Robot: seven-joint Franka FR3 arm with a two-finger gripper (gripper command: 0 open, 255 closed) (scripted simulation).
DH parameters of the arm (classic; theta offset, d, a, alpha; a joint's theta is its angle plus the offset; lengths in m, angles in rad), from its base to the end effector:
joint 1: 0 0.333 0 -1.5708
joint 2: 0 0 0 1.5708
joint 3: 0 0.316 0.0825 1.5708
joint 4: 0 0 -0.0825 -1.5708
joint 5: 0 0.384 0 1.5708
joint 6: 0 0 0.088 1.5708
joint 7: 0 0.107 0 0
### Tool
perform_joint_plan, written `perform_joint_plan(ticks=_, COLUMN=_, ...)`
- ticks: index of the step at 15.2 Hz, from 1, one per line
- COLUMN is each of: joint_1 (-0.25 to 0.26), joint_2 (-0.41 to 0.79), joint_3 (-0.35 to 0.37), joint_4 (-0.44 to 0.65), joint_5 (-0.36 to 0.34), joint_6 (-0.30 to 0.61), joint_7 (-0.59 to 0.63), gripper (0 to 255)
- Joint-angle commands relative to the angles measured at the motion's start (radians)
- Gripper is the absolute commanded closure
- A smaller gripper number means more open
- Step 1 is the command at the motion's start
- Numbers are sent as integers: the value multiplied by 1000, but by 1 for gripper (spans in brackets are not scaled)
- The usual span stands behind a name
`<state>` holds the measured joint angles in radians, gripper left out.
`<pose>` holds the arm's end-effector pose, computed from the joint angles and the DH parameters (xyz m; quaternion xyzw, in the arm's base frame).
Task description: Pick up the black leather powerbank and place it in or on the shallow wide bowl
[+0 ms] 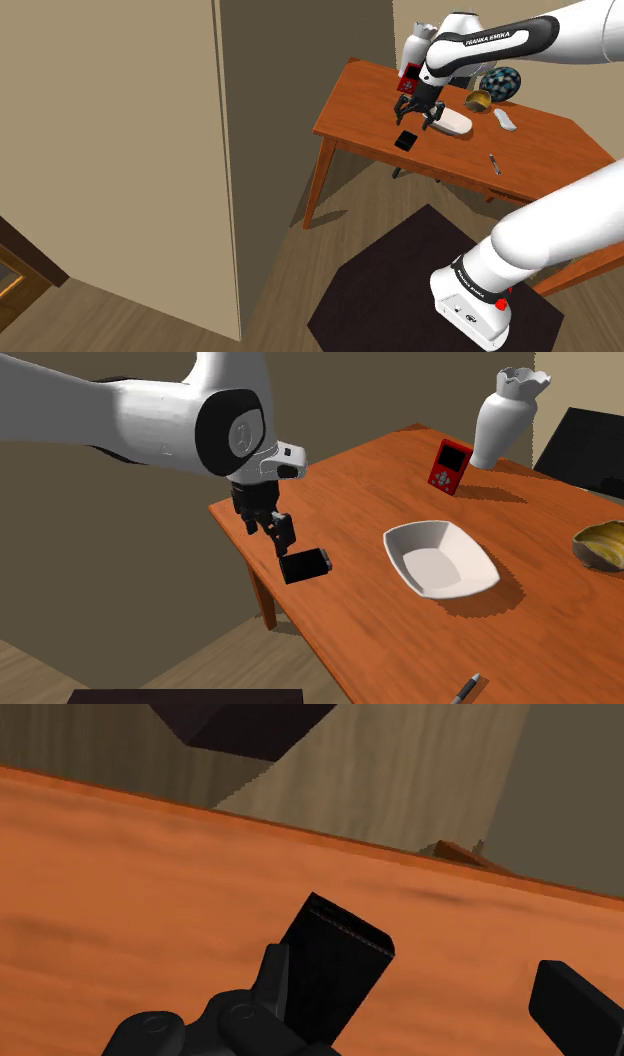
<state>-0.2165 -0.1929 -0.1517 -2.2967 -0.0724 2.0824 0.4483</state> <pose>0.4451 -0.1771 0.4250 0.9252 -0.3788 -0.0108 0.0173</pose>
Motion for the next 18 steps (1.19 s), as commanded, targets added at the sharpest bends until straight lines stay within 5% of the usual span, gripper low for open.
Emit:
perform_joint_plan(ticks=1, joint_1=-20, joint_2=60, joint_3=-24, joint_4=21, joint_5=18, joint_6=44, joint_7=16, gripper=0)
perform_joint_plan(ticks=6, joint_1=-67, joint_2=206, joint_3=-77, joint_4=85, joint_5=83, joint_6=130, joint_7=46, gripper=0)
perform_joint_plan(ticks=18, joint_1=-70, joint_2=271, joint_3=-78, joint_4=46, joint_5=106, joint_6=233, joint_7=33, gripper=0)
